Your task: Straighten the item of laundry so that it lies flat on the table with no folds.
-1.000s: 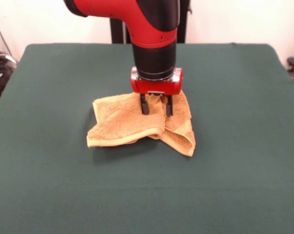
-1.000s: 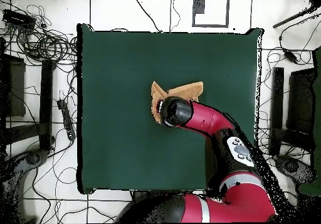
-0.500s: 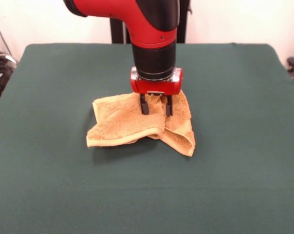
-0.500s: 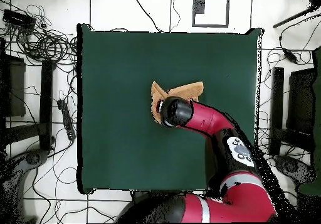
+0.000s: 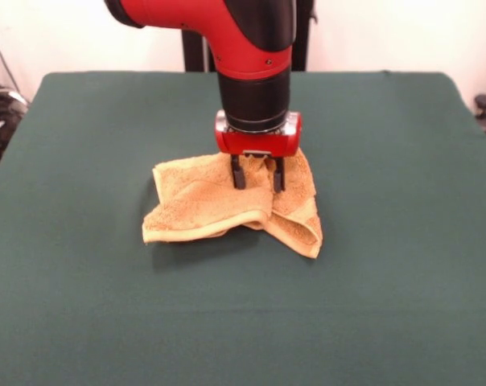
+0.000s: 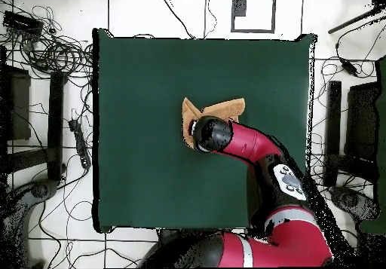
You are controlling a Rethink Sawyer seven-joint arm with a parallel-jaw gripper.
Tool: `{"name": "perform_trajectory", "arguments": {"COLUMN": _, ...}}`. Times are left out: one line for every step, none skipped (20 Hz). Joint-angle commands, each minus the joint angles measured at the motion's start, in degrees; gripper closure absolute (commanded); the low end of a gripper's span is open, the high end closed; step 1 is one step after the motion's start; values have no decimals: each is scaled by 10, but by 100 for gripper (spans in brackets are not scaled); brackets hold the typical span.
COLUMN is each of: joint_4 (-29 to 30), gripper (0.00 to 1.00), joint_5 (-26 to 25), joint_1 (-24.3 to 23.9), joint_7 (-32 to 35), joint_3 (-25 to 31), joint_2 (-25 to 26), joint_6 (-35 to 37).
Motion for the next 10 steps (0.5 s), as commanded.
{"name": "perform_trajectory", "arguments": {"joint_4": 41, "gripper": 0, "joint_5": -22, "joint_1": -5, "joint_7": 68, "joint_3": 28, "joint_2": 44, "joint_6": -55}}
{"name": "perform_trajectory", "arguments": {"joint_4": 41, "gripper": 0, "joint_5": -22, "joint_1": -4, "joint_7": 69, "joint_3": 28, "joint_2": 44, "joint_6": -56}}
{"name": "perform_trajectory", "arguments": {"joint_4": 41, "gripper": 0, "joint_5": -22, "joint_1": -4, "joint_7": 70, "joint_3": 28, "joint_2": 44, "joint_6": -57}}
{"name": "perform_trajectory", "arguments": {"joint_4": 40, "gripper": 0, "joint_5": -22, "joint_1": -2, "joint_7": 70, "joint_3": 27, "joint_2": 44, "joint_6": -56}}
{"name": "perform_trajectory", "arguments": {"joint_4": 39, "gripper": 0, "joint_5": -23, "joint_1": 0, "joint_7": 70, "joint_3": 24, "joint_2": 44, "joint_6": -56}}
{"name": "perform_trajectory", "arguments": {"joint_4": 39, "gripper": 0, "joint_5": -25, "joint_1": 2, "joint_7": 70, "joint_3": 22, "joint_2": 44, "joint_6": -58}}
{"name": "perform_trajectory", "arguments": {"joint_4": 39, "gripper": 0, "joint_5": -26, "joint_1": 2, "joint_7": 70, "joint_3": 22, "joint_2": 44, "joint_6": -60}}
{"name": "perform_trajectory", "arguments": {"joint_4": 35, "gripper": 0, "joint_5": -26, "joint_1": 2, "joint_7": 69, "joint_3": 21, "joint_2": 45, "joint_6": -57}}
{"name": "perform_trajectory", "arguments": {"joint_4": 34, "gripper": 0, "joint_5": -28, "joint_1": 2, "joint_7": 67, "joint_3": 21, "joint_2": 45, "joint_6": -58}}
{"name": "perform_trajectory", "arguments": {"joint_4": 34, "gripper": 0, "joint_5": -29, "joint_1": 3, "joint_7": 66, "joint_3": 21, "joint_2": 45, "joint_6": -59}}
